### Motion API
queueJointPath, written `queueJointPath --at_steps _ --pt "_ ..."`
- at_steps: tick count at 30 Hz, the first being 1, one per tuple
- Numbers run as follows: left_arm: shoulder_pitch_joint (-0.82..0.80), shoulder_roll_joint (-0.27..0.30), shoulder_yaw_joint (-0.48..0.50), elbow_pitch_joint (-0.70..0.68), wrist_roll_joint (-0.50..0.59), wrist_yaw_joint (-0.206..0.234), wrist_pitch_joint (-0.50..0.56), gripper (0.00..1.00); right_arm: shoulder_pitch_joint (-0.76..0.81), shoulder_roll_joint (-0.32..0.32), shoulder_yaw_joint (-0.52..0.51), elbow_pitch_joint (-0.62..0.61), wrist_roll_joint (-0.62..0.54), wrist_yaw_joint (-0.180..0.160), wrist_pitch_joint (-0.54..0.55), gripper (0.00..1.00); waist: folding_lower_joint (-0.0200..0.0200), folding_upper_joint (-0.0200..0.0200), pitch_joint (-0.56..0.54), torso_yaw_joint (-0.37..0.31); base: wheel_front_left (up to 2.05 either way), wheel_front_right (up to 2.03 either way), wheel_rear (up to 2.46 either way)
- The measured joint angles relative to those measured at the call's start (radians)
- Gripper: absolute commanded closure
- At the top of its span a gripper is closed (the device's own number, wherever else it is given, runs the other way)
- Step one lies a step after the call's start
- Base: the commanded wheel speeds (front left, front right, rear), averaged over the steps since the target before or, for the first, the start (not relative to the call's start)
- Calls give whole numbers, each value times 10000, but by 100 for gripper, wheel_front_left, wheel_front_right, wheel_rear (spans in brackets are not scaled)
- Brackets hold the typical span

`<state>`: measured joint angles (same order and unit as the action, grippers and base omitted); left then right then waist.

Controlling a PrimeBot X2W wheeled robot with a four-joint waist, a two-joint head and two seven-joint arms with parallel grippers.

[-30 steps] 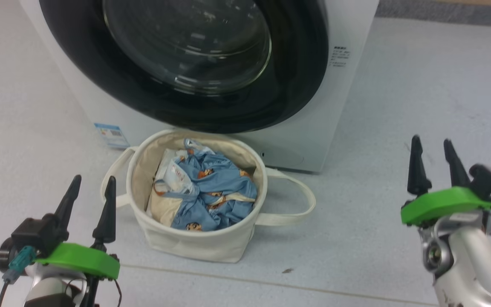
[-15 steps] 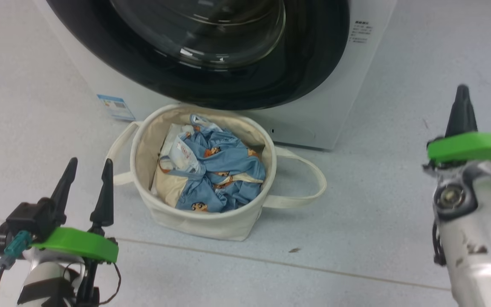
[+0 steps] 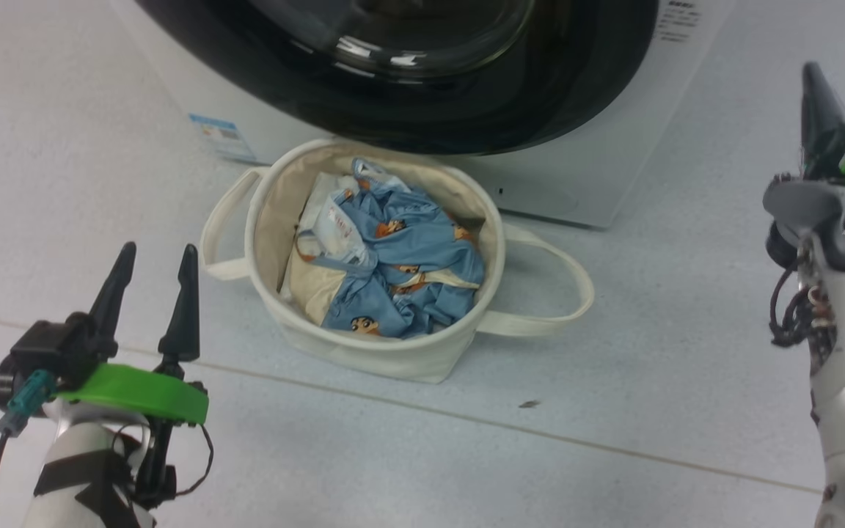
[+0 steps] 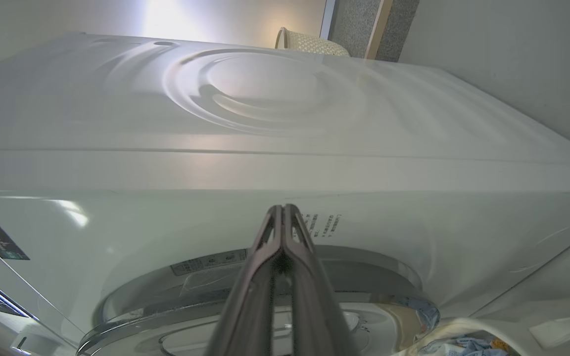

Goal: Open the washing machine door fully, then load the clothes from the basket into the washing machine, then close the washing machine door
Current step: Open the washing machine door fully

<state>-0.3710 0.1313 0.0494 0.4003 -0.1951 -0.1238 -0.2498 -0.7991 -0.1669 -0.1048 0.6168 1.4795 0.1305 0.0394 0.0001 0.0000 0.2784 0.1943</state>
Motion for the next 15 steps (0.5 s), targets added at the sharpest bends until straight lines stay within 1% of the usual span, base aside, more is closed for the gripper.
queueJointPath --at_steps 2,6,10,15 --pt "-64 0 10 -4 0 0 -2 0 -262 2 -42 184 426 0 481 100 0 0 130 94 0 0 0" --pt "-180 -15 25 -21 2 0 -2 0 -753 -31 35 481 594 0 1012 100 0 0 424 284 0 0 0" --pt "-319 -44 40 -75 2 -2 -2 0 -1175 -174 316 698 522 -2 1277 100 1 0 645 428 0 0 0" --pt "-473 -73 182 -203 4 -4 -2 0 -1867 -322 840 813 86 -2 1453 100 1 0 989 618 0 0 0"
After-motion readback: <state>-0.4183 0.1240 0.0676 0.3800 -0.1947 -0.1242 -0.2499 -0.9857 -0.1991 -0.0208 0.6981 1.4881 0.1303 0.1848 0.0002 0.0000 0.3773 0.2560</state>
